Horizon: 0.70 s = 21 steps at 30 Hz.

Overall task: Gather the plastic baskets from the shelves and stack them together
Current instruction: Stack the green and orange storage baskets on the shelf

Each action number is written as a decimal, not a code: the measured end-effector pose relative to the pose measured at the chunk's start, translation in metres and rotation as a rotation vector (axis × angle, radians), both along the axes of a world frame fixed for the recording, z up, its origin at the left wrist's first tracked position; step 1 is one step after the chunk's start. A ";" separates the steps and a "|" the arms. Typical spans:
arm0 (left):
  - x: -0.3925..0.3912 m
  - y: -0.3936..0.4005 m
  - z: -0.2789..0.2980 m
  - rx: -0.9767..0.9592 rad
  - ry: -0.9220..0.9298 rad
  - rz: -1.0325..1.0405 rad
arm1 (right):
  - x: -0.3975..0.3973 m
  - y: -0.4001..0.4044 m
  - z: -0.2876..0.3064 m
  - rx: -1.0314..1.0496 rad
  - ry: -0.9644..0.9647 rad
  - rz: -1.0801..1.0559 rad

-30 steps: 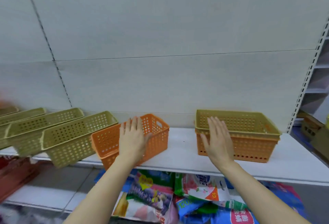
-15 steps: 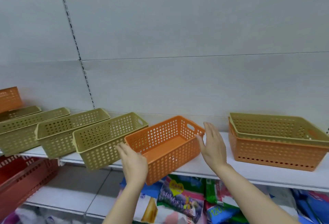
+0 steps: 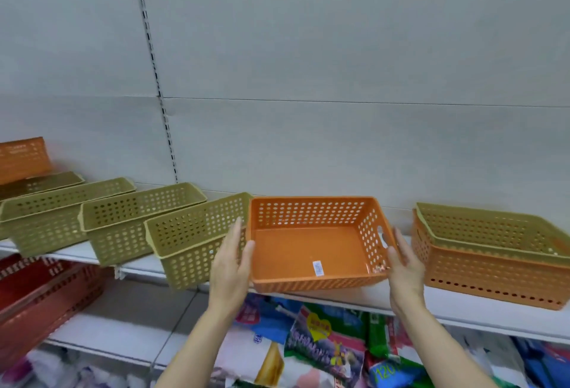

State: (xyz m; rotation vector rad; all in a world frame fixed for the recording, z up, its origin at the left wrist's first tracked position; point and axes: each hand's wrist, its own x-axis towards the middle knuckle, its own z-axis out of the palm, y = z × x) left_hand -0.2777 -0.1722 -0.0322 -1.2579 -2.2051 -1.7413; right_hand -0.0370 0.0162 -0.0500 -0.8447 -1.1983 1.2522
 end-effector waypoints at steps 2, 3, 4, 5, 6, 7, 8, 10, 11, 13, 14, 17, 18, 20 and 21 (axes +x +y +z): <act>-0.038 -0.010 0.014 0.017 0.113 0.210 | -0.001 -0.002 0.007 0.001 0.070 -0.029; -0.065 -0.016 0.020 -0.008 0.125 0.347 | 0.000 -0.002 0.009 -0.001 0.106 -0.033; -0.092 -0.023 0.022 -0.060 0.105 0.470 | 0.000 0.000 0.012 -0.009 0.133 -0.040; -0.117 -0.031 0.022 -0.139 0.051 0.550 | 0.000 0.000 0.014 -0.016 0.147 -0.046; -0.138 -0.038 0.021 -0.222 -0.037 0.590 | 0.000 0.000 0.016 -0.020 0.157 -0.054; -0.154 -0.043 0.018 -0.291 -0.147 0.587 | -0.001 -0.001 0.016 -0.022 0.164 -0.059; -0.163 -0.045 0.013 -0.339 -0.266 0.553 | -0.001 -0.002 0.016 -0.020 0.173 -0.058; -0.169 -0.042 0.003 -0.349 -0.450 0.453 | -0.002 -0.007 0.016 -0.011 0.169 -0.052; -0.170 -0.040 -0.004 -0.306 -0.507 0.422 | -0.002 -0.011 0.017 -0.010 0.161 -0.045; -0.167 -0.033 -0.012 -0.193 -0.567 0.427 | -0.002 -0.017 0.018 -0.003 0.157 -0.045; -0.164 -0.029 -0.012 -0.151 -0.561 0.448 | -0.002 -0.019 0.020 0.002 0.155 -0.053; -0.156 -0.021 -0.003 -0.108 -0.481 0.518 | 0.003 -0.026 0.029 0.037 0.137 -0.092; -0.157 -0.017 0.000 -0.068 -0.476 0.527 | 0.007 -0.027 0.032 0.054 0.128 -0.096; -0.161 -0.011 0.007 0.062 -0.491 0.505 | 0.016 -0.028 0.042 0.078 0.132 -0.104; -0.165 -0.008 0.012 0.143 -0.511 0.495 | 0.021 -0.028 0.048 0.090 0.143 -0.112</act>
